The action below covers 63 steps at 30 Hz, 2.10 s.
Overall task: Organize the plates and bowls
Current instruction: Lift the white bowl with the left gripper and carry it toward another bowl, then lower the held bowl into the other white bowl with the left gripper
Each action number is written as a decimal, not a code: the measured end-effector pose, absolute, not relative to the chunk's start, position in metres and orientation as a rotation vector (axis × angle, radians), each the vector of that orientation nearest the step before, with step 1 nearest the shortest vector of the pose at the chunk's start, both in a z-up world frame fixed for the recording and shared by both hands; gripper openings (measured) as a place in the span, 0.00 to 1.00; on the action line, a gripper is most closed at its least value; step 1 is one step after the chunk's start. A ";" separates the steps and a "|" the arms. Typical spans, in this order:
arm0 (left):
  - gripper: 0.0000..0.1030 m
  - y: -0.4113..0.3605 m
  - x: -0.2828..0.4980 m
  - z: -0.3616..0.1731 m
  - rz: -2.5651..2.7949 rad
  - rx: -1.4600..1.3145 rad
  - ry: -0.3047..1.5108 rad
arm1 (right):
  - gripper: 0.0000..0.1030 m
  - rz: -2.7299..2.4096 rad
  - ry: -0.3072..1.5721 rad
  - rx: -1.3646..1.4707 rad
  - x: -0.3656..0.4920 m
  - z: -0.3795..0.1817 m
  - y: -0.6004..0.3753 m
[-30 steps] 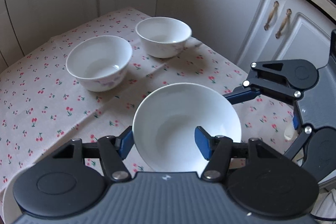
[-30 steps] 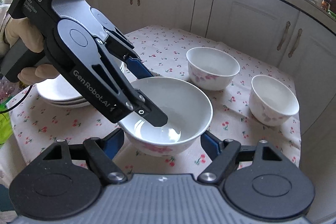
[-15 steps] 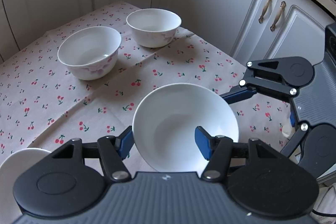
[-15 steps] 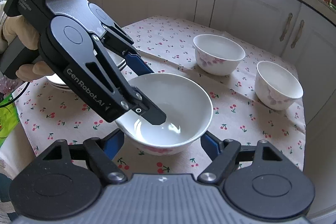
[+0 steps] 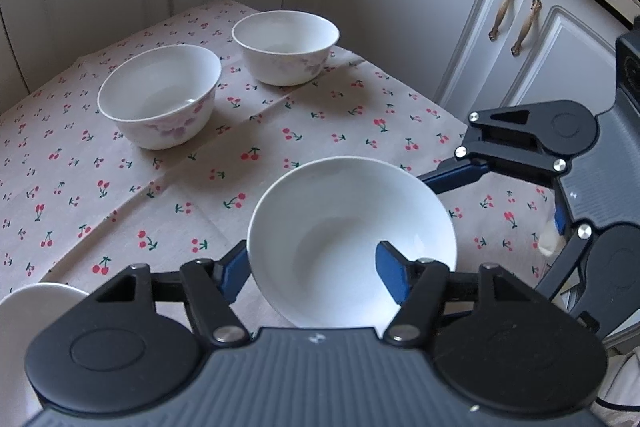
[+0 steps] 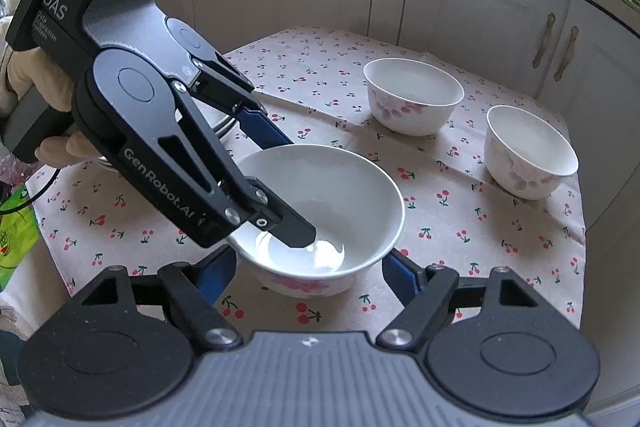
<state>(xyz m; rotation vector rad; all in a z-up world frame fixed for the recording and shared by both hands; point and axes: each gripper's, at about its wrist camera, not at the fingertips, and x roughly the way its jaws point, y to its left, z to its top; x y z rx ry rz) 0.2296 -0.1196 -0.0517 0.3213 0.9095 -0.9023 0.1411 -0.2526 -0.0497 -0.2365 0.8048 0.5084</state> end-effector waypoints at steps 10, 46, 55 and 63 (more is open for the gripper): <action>0.92 -0.114 0.226 -0.041 -0.905 0.276 0.878 | 0.98 0.488 0.802 -0.230 0.138 -0.052 -0.253; 0.95 -0.109 0.378 -0.001 -0.705 0.186 0.860 | 0.97 0.513 0.720 -0.247 0.268 -0.010 -0.261; 0.85 -0.120 0.405 -0.020 -0.725 0.160 0.917 | 0.96 0.501 0.777 -0.235 0.295 -0.030 -0.261; 0.78 -0.124 0.425 -0.035 -0.712 0.132 0.962 | 0.90 0.512 0.824 -0.238 0.316 -0.047 -0.254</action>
